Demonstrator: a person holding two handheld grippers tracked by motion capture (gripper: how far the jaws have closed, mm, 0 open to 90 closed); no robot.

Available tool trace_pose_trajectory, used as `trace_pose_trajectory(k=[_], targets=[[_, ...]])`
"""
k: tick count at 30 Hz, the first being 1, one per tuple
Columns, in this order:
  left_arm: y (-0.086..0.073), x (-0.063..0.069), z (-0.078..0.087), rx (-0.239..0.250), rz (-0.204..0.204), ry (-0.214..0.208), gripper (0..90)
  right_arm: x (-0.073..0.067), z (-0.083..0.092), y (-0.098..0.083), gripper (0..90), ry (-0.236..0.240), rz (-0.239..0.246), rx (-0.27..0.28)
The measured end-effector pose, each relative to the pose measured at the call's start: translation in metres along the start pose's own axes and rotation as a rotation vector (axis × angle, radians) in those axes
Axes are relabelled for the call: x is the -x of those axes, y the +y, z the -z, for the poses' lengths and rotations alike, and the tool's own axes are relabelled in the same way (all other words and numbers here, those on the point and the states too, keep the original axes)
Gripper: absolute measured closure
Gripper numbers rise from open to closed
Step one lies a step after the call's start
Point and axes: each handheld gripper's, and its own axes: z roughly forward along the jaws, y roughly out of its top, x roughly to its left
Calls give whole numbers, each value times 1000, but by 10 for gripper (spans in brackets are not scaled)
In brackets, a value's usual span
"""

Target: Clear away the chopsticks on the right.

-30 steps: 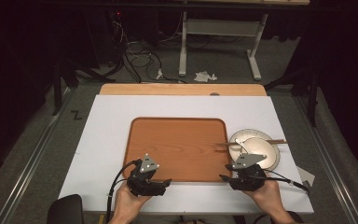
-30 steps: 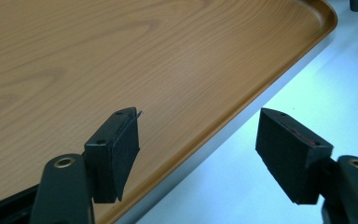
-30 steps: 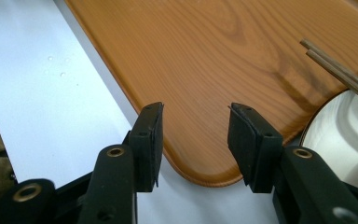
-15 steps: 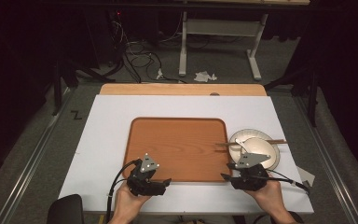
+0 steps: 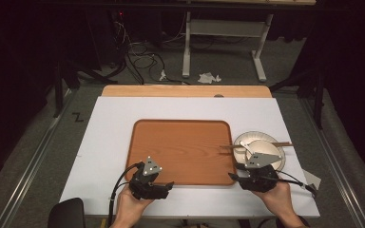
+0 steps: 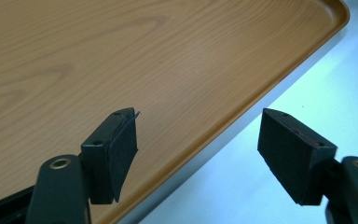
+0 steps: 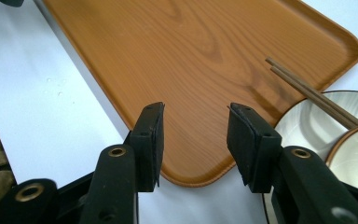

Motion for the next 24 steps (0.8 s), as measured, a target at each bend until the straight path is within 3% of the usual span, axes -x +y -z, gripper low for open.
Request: trace_pose_trajectory(k=[9,14,24], targets=[[0,0,1,0,-3,0,284,6,7,1,585,-6,-12,14],[0,-1,1,2,4,3,284,13,17,1,639,-39,-13,23],[-1,-4,3,15,23,5,283,47,44,-1,680,-77,-82,59]])
